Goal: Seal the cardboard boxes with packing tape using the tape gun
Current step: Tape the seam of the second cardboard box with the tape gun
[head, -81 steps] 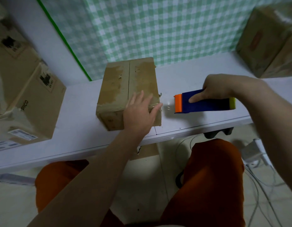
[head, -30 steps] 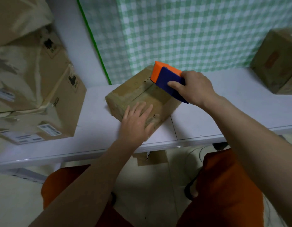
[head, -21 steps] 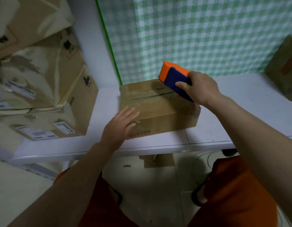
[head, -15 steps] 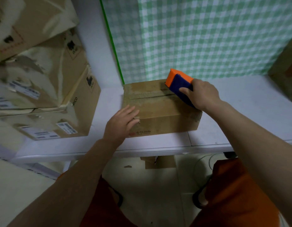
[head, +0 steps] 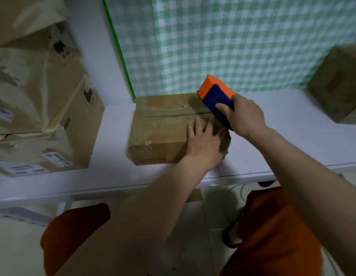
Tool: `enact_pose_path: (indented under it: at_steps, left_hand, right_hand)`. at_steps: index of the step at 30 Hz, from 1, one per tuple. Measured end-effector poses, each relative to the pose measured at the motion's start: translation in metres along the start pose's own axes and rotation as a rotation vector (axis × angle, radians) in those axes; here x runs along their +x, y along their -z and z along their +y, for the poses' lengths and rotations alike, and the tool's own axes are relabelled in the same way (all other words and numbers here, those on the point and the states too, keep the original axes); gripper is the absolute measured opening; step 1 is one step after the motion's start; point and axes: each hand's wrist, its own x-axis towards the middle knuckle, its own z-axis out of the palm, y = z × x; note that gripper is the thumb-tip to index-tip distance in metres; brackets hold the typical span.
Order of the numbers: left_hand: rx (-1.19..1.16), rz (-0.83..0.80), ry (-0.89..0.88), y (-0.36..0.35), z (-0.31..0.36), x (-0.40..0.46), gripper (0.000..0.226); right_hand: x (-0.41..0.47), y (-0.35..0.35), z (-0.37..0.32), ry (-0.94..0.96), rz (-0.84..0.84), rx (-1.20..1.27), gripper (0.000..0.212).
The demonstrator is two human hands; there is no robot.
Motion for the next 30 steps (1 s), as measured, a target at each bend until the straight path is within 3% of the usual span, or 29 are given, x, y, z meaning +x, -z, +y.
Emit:
enact_pose_path:
  at_steps: [5,8,15,18,21,23,27,30]
  left_hand:
    - [0.044,0.002,-0.049,-0.001,0.001,0.001,0.061]
    - [0.048,0.11,-0.119,-0.008,-0.02,-0.018,0.052]
    - [-0.199,0.433,-0.22,-0.037,-0.095,-0.079,0.024]
    - [-0.32,0.55,-0.184,-0.041,-0.12,-0.1,0.037]
    - [-0.297,0.559,-0.107,-0.033,-0.132,-0.11,0.045]
    - [-0.26,0.54,0.037,-0.026,-0.131,-0.108,0.049]
    - [-0.469,0.273,0.38,-0.018,-0.123,-0.095,0.082]
    - [-0.454,0.175,0.311,-0.02,-0.132,-0.088,0.084]
  right_hand:
    - [0.002,0.002,0.003,0.033,-0.025,-0.003,0.039]
    - [0.002,0.005,0.002,0.052,-0.055,0.003,0.037]
    - [-0.003,0.011,-0.014,0.107,-0.224,-0.025,0.039]
    - [-0.007,0.015,-0.027,0.158,-0.344,-0.06,0.041]
    - [-0.012,0.018,-0.042,0.2,-0.442,-0.095,0.041]
    - [-0.014,0.019,-0.049,0.214,-0.474,-0.104,0.043]
    - [-0.015,0.02,-0.058,0.225,-0.491,-0.098,0.044]
    - [-0.018,0.024,-0.061,0.238,-0.541,-0.068,0.039]
